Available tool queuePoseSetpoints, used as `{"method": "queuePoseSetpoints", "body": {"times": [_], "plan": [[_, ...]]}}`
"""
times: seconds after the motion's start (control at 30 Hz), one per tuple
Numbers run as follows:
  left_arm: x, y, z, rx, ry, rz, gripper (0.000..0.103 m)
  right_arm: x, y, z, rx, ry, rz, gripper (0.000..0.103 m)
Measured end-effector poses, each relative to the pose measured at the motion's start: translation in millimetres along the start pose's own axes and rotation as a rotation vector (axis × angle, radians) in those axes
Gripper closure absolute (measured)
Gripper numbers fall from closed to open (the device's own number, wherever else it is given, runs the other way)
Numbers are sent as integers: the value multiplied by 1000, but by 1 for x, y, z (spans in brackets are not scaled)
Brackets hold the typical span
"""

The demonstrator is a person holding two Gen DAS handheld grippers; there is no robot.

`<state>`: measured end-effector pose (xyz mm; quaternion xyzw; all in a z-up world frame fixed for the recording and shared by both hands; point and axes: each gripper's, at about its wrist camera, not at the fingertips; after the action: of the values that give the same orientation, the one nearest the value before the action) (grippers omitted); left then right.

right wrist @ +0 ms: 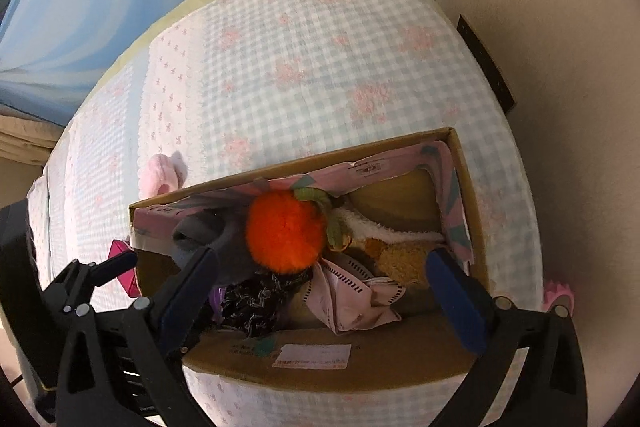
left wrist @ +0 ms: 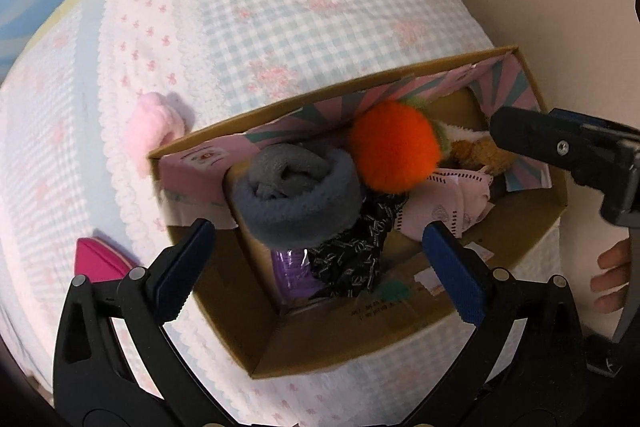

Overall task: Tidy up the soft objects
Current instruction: 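Lower the sock and pompom into the box and open both tools, then move both open tools toward the magenta pouch and pink fluffy tie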

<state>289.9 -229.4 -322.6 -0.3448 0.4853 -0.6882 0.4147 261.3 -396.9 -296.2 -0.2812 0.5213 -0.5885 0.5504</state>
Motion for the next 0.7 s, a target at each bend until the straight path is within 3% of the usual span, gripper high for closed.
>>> {"method": "queuePoseSetpoints", "body": {"times": [0.37, 0.7], "plan": [[4, -81, -11, 128, -14, 23, 0, -18, -72, -12, 112, -53, -36, 0], [-8, -195, -62, 301, -100, 66, 0, -63, -176, -53, 270, -134, -42, 0]]}}
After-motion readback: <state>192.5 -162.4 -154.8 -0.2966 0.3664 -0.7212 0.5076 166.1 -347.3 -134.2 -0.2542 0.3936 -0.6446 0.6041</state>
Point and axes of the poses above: each gripper's, at about its wrist camera, not at the fingertips, and y roughly the way its jaws point, x to its right, z to its top, and after that the axes turned 7 degrees about x, right-handed
